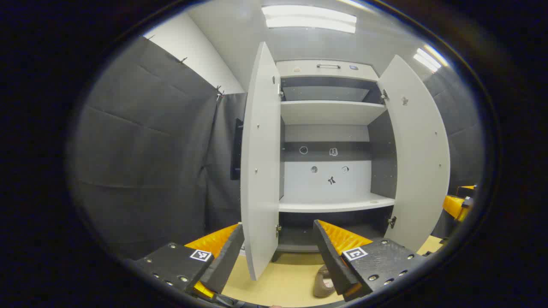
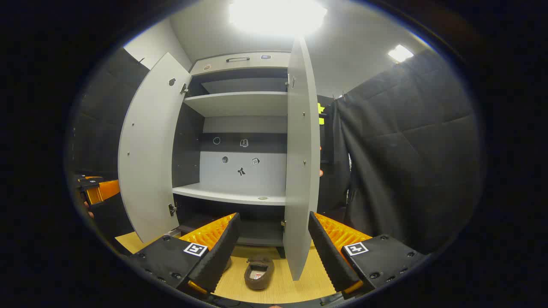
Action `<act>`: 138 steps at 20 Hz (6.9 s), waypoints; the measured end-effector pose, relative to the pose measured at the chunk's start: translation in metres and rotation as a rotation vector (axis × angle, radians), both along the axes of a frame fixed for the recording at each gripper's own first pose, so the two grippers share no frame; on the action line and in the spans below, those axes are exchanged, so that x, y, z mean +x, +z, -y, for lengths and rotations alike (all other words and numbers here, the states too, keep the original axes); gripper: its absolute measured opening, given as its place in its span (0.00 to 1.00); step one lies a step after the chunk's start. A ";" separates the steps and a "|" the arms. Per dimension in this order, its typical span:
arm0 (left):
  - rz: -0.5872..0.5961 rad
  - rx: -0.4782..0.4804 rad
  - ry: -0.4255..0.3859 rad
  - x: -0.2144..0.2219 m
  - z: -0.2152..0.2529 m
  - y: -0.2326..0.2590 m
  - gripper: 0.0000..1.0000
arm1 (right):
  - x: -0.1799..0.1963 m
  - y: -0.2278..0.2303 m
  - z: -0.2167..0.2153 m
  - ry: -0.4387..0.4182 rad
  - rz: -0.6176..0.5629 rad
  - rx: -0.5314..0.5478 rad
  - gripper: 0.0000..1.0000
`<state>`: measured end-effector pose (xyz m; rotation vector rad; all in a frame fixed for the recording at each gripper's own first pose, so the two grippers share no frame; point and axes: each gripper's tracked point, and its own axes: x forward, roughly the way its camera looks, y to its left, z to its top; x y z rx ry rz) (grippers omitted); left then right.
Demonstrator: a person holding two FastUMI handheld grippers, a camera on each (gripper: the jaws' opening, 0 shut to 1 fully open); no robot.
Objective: Grab one shoe with the right hand and put it into the shoe cabinet, grab the other shoe with the left hand and put it into the shoe cabinet; then close the right door with the right hand and the left door with the left hand.
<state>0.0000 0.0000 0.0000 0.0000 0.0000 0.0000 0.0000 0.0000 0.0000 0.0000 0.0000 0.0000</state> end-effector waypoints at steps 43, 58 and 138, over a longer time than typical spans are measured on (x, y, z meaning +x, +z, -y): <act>-0.003 0.089 0.058 -0.013 0.045 -0.011 1.00 | 0.051 -0.109 -0.057 0.225 -0.277 -0.022 1.00; -0.062 0.134 0.024 0.057 0.035 -0.042 0.94 | 0.122 -0.269 -0.089 0.251 -0.697 -0.028 1.00; -0.173 0.053 -0.118 0.114 0.057 -0.111 1.00 | 0.337 0.041 -0.091 0.179 -0.191 -0.062 1.00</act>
